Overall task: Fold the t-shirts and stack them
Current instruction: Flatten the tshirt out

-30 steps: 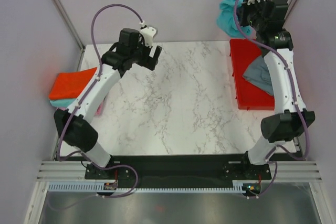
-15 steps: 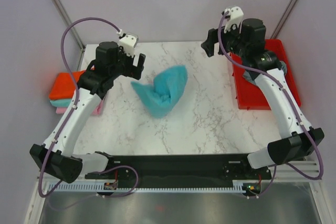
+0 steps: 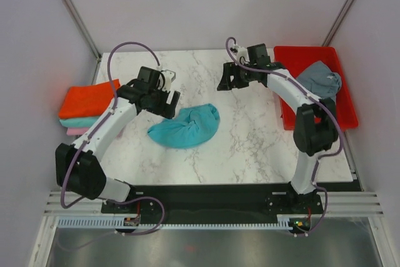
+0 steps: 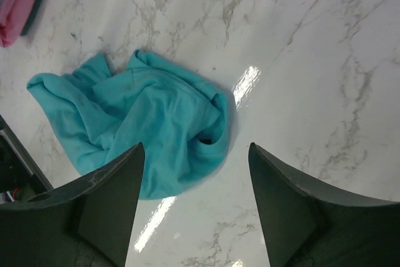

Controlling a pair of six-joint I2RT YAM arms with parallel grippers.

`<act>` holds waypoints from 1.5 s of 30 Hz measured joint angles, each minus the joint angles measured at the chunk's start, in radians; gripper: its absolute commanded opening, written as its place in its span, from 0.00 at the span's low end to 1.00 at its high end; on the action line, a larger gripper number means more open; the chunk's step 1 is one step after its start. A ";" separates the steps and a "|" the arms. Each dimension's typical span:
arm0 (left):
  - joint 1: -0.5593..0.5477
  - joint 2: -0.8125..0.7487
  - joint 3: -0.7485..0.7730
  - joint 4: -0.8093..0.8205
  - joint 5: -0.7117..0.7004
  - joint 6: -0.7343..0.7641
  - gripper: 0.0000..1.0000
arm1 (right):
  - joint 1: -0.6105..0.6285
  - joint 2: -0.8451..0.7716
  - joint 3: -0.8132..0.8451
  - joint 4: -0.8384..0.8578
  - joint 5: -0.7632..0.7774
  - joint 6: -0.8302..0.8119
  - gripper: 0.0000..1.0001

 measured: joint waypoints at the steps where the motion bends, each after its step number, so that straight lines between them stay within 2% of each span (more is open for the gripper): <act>1: 0.006 0.021 -0.007 -0.008 0.005 -0.005 0.94 | 0.011 0.063 0.024 0.010 -0.015 0.007 0.72; 6: 0.074 0.090 -0.003 -0.016 0.010 -0.016 0.94 | 0.084 0.302 0.169 -0.013 -0.072 0.024 0.67; 10: 0.130 0.135 0.035 -0.015 0.011 -0.026 0.94 | 0.122 0.384 0.243 -0.013 -0.090 0.032 0.64; 20: 0.146 0.190 0.162 0.002 0.011 -0.049 0.94 | 0.111 0.400 0.276 -0.019 -0.056 0.016 0.62; 28: 0.146 0.214 0.167 0.000 0.012 -0.053 0.94 | 0.107 0.478 0.304 -0.028 -0.017 -0.013 0.55; 33: 0.146 0.214 0.167 0.000 0.012 -0.053 0.94 | 0.106 0.499 0.307 -0.035 -0.011 -0.022 0.48; 45: 0.146 0.214 0.166 0.002 0.011 -0.053 0.95 | 0.107 0.499 0.306 -0.050 -0.006 -0.060 0.42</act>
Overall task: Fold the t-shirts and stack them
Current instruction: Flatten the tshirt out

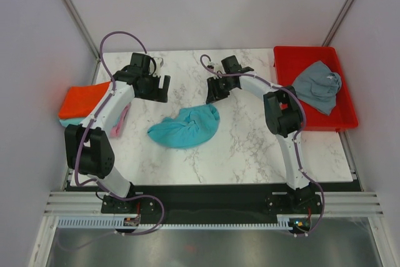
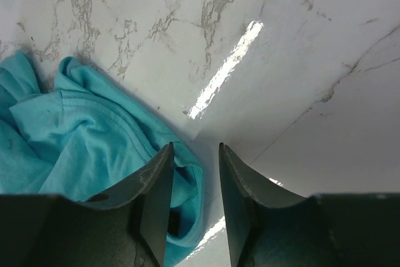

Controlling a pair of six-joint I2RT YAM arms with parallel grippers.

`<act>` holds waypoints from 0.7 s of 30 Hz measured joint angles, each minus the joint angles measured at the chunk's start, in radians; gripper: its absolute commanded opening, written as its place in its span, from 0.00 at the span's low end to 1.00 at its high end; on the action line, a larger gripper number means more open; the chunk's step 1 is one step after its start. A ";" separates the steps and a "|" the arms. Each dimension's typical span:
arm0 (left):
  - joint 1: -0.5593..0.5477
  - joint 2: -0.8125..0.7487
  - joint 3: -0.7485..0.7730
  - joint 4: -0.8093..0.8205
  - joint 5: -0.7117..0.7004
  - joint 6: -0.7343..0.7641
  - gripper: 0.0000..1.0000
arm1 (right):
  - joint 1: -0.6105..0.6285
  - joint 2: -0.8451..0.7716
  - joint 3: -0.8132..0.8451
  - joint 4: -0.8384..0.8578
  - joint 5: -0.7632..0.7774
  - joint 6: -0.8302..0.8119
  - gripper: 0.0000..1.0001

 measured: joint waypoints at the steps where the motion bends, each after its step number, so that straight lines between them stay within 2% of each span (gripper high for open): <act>1: 0.000 0.000 0.000 0.001 0.000 0.000 0.95 | 0.000 -0.001 -0.002 -0.001 0.000 -0.002 0.41; 2: 0.000 0.000 0.000 0.001 0.000 0.000 0.95 | 0.000 -0.002 -0.005 -0.004 0.000 -0.003 0.40; 3: 0.000 0.000 0.000 0.002 0.000 0.000 0.95 | 0.000 -0.003 -0.008 -0.004 0.000 -0.005 0.34; 5: 0.000 0.000 0.000 0.005 0.000 0.000 0.95 | 0.000 -0.004 -0.011 -0.009 0.000 -0.012 0.28; 7: 0.000 0.000 0.000 0.011 0.000 0.000 0.95 | 0.000 -0.004 -0.015 -0.013 0.000 -0.017 0.26; 14: 0.000 -0.001 -0.006 0.023 -0.003 0.000 0.95 | 0.002 -0.007 -0.022 -0.031 -0.003 -0.031 0.00; 21: 0.000 -0.002 -0.028 0.029 -0.004 0.000 0.95 | 0.006 -0.026 -0.031 -0.059 0.004 -0.044 0.00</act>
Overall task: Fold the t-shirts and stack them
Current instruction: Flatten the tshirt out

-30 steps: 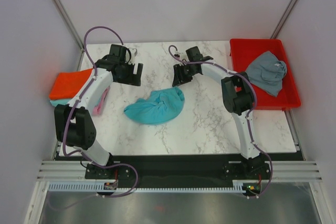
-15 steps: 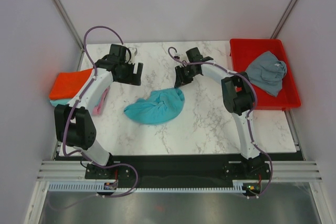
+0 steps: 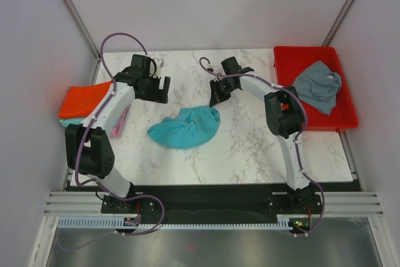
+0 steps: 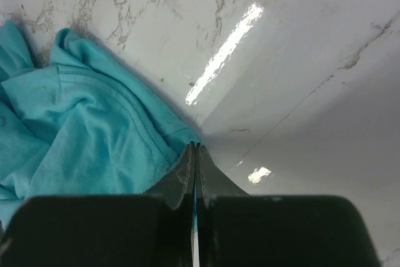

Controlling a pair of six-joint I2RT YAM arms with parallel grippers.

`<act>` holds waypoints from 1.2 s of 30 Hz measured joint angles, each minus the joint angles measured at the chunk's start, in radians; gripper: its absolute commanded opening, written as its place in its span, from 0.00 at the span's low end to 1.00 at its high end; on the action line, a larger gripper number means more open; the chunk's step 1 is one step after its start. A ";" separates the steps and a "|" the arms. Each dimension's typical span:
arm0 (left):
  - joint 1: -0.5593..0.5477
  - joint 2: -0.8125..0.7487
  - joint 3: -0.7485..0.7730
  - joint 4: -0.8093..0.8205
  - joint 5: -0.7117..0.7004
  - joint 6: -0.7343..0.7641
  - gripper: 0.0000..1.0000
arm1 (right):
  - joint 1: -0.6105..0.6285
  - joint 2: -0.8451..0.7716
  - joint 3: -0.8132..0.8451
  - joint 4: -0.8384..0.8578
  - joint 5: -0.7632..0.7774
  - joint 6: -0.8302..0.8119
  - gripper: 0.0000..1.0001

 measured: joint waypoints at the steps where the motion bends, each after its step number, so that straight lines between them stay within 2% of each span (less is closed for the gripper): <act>1: 0.000 0.000 0.000 0.002 0.000 0.000 0.95 | 0.001 -0.006 0.000 -0.004 0.002 -0.001 0.00; 9: 0.000 0.000 0.000 0.016 0.000 0.000 0.95 | 0.004 -0.070 0.076 -0.032 0.020 -0.026 0.00; 16: 0.000 0.000 0.000 0.016 0.000 -0.003 0.96 | 0.014 -0.117 0.278 -0.038 0.060 -0.092 0.00; 24: 0.000 0.012 0.038 0.016 -0.019 -0.026 0.98 | 0.026 -0.146 0.597 -0.011 0.095 -0.181 0.00; 29: 0.000 0.041 0.108 0.016 -0.072 -0.048 0.99 | 0.042 -0.275 0.598 0.060 0.129 -0.217 0.00; 32: 0.000 0.058 0.155 0.016 -0.099 -0.059 0.99 | 0.050 -0.374 0.541 0.090 0.150 -0.241 0.00; 36: 0.001 0.068 0.185 0.017 -0.105 -0.073 0.98 | 0.051 -0.552 0.291 0.139 0.227 -0.291 0.00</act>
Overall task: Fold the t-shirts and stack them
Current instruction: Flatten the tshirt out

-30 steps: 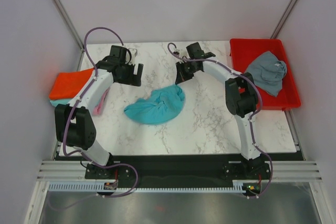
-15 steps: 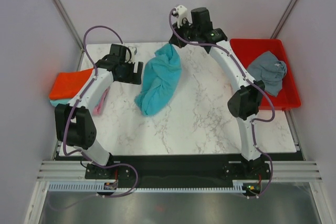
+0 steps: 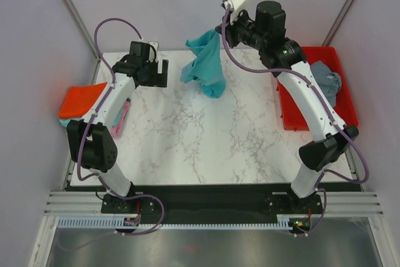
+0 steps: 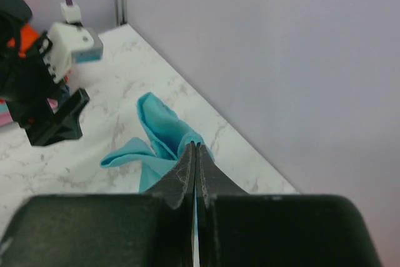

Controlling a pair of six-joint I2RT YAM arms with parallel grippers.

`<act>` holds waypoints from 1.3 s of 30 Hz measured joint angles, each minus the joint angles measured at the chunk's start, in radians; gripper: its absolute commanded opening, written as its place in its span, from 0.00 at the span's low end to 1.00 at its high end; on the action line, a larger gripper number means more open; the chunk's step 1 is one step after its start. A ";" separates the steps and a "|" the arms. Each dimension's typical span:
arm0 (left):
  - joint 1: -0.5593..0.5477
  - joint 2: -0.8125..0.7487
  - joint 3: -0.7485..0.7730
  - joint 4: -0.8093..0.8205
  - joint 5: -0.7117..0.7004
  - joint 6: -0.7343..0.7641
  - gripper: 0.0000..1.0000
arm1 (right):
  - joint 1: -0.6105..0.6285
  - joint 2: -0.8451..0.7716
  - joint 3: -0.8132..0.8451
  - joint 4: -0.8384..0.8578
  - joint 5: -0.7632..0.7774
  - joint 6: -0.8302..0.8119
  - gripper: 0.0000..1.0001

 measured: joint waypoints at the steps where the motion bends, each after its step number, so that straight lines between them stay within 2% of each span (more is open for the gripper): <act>1: 0.000 0.002 0.000 0.001 0.000 -0.002 0.98 | -0.003 -0.032 -0.064 0.005 0.018 -0.008 0.00; 5: 0.000 0.021 0.000 -0.002 0.007 -0.012 0.98 | -0.045 -0.120 -0.360 0.029 0.108 -0.007 0.00; 9: 0.001 0.055 0.000 -0.002 0.073 -0.032 0.95 | -0.132 -0.123 -0.588 0.006 0.209 0.034 0.00; 14: 0.000 0.119 0.016 -0.005 0.164 -0.053 0.93 | -0.294 -0.090 -0.681 -0.032 0.317 0.163 0.00; 15: -0.002 0.133 0.023 -0.005 0.174 -0.056 0.93 | -0.324 -0.085 -0.681 -0.030 0.339 0.186 0.04; 16: -0.002 0.148 0.030 -0.006 0.187 -0.058 0.93 | -0.351 -0.082 -0.681 -0.027 0.363 0.205 0.34; 17: -0.003 0.160 0.040 -0.010 0.198 -0.059 0.93 | -0.369 -0.079 -0.681 -0.026 0.383 0.222 0.46; 19: -0.006 0.185 0.066 -0.010 0.230 -0.060 0.92 | -0.377 -0.073 -0.676 -0.023 0.402 0.232 0.61; 24: -0.021 0.292 0.193 -0.010 0.312 -0.058 0.89 | -0.307 -0.040 -0.607 -0.013 0.372 0.195 0.64; 32: -0.079 0.486 0.365 -0.013 0.333 -0.014 0.87 | -0.138 0.037 -0.526 0.017 0.170 0.149 0.63; 39: -0.093 0.617 0.444 -0.024 0.328 0.012 0.83 | -0.143 0.179 -0.530 -0.014 0.146 0.148 0.63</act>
